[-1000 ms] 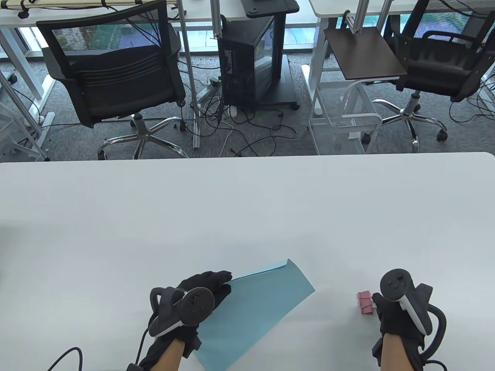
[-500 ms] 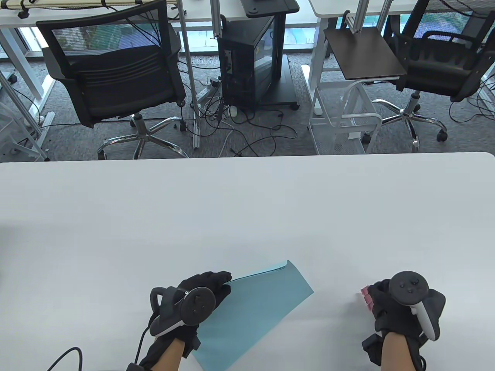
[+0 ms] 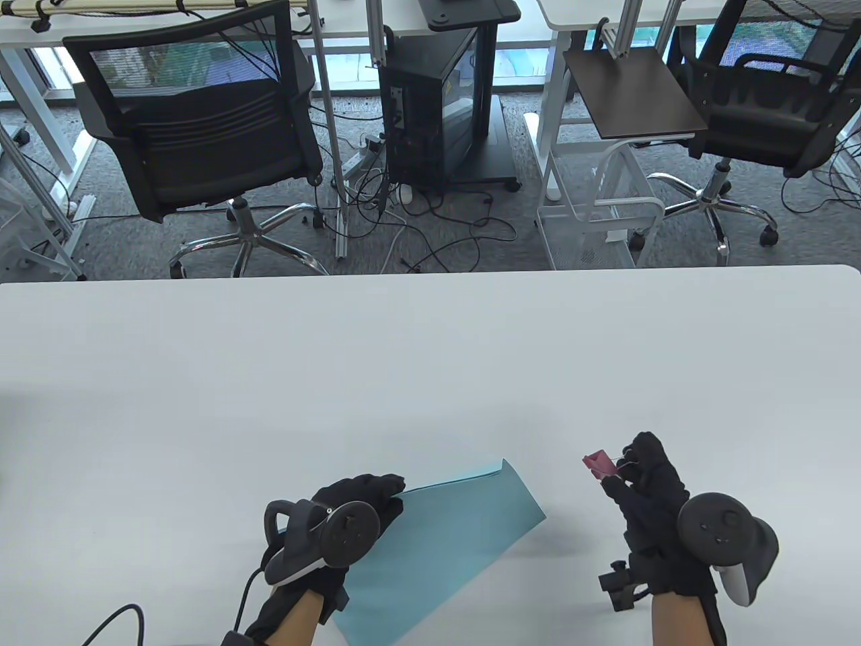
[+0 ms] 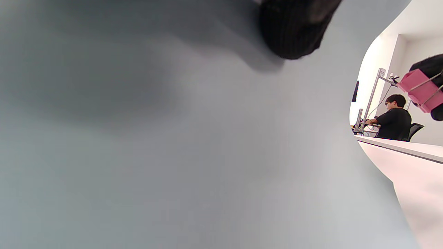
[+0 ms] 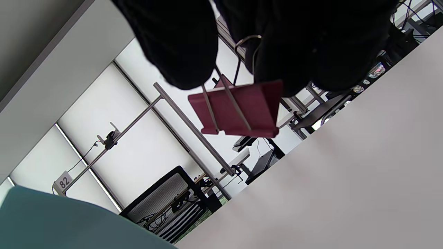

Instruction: Clip paper with binder clip (Right hand to clip)

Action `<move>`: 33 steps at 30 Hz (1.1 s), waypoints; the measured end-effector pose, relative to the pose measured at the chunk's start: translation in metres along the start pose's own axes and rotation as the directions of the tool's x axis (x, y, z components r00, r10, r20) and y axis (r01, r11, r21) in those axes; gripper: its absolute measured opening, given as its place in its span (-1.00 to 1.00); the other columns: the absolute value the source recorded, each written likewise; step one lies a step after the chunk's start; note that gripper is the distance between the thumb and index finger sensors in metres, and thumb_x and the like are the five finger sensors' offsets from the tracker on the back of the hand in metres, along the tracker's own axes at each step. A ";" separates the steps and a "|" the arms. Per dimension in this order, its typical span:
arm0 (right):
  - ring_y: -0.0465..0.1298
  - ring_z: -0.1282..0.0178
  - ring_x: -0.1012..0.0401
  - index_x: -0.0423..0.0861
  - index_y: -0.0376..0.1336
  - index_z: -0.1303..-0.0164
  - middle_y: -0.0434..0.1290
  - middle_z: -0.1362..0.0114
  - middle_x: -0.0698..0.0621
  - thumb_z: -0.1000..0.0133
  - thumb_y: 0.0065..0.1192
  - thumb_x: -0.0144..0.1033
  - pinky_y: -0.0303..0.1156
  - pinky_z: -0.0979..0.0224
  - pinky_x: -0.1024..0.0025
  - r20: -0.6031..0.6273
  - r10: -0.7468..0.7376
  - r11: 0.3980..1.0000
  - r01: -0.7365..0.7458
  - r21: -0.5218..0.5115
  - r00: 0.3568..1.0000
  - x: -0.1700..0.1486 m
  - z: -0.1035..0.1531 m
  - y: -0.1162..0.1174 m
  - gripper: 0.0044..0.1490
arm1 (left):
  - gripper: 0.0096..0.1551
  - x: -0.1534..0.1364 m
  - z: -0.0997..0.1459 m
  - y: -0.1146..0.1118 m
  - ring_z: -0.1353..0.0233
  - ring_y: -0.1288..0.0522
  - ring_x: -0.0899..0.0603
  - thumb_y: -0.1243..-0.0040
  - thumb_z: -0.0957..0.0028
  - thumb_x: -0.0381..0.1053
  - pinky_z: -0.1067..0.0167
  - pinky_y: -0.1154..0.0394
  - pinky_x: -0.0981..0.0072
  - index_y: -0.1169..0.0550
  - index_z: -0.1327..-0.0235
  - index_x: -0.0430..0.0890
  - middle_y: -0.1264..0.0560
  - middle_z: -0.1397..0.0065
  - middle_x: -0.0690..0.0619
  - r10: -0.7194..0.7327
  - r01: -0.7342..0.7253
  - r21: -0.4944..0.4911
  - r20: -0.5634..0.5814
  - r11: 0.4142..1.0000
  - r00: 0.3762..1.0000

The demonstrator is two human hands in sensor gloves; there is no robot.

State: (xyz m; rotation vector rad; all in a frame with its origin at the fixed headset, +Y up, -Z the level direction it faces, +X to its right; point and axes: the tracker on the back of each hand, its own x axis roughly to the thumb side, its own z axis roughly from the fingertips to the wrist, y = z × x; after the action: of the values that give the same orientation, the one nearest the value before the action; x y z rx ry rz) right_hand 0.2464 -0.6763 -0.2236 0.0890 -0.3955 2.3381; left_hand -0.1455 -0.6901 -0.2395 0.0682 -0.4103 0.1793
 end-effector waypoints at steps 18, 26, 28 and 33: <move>0.64 -0.19 0.01 -0.26 0.23 -0.33 0.43 -0.31 -0.24 0.02 0.50 -0.30 0.69 -0.16 0.12 0.291 0.311 0.948 -0.274 -0.163 0.905 0.070 0.017 0.031 -0.24 | -0.58 0.004 0.000 -0.003 -0.16 -0.68 0.01 -0.14 -0.21 0.18 -0.24 -0.62 0.23 -0.54 -0.30 0.15 -0.66 -0.23 0.20 -0.010 0.011 -0.010 0.019 1.000 1.000; 0.64 -0.21 0.03 -0.23 0.22 -0.35 0.43 -0.34 -0.22 0.03 0.50 -0.30 0.67 -0.18 0.14 0.376 0.264 0.964 -0.234 -0.124 0.888 0.082 0.020 0.032 -0.23 | -0.58 0.014 0.000 -0.003 -0.17 -0.68 0.01 -0.15 -0.20 0.18 -0.25 -0.61 0.22 -0.55 -0.29 0.15 -0.66 -0.23 0.20 -0.073 0.074 -0.014 0.054 0.997 0.996; 0.64 -0.21 0.03 -0.23 0.22 -0.35 0.43 -0.34 -0.22 0.03 0.51 -0.30 0.67 -0.19 0.14 0.386 0.267 0.964 -0.241 -0.116 0.883 0.085 0.020 0.033 -0.23 | -0.58 0.016 0.001 -0.002 -0.17 -0.68 0.01 -0.15 -0.19 0.18 -0.25 -0.61 0.22 -0.55 -0.28 0.16 -0.67 -0.22 0.21 -0.085 0.086 -0.013 0.063 0.996 0.994; 0.63 -0.23 -0.02 -0.31 0.20 -0.43 0.41 -0.38 -0.30 0.00 0.50 -0.31 0.66 -0.20 0.10 0.405 0.268 0.962 -0.262 -0.072 0.874 0.088 0.019 0.039 -0.16 | -0.58 0.021 0.002 -0.001 -0.17 -0.68 0.01 -0.16 -0.18 0.19 -0.25 -0.61 0.21 -0.56 -0.27 0.16 -0.67 -0.21 0.20 -0.099 0.100 -0.005 0.082 0.995 0.992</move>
State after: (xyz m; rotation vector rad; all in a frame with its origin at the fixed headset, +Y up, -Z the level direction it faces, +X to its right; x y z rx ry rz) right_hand 0.1551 -0.6494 -0.1996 0.5627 -0.6691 2.5832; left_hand -0.1274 -0.6875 -0.2296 0.0872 -0.4884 0.0763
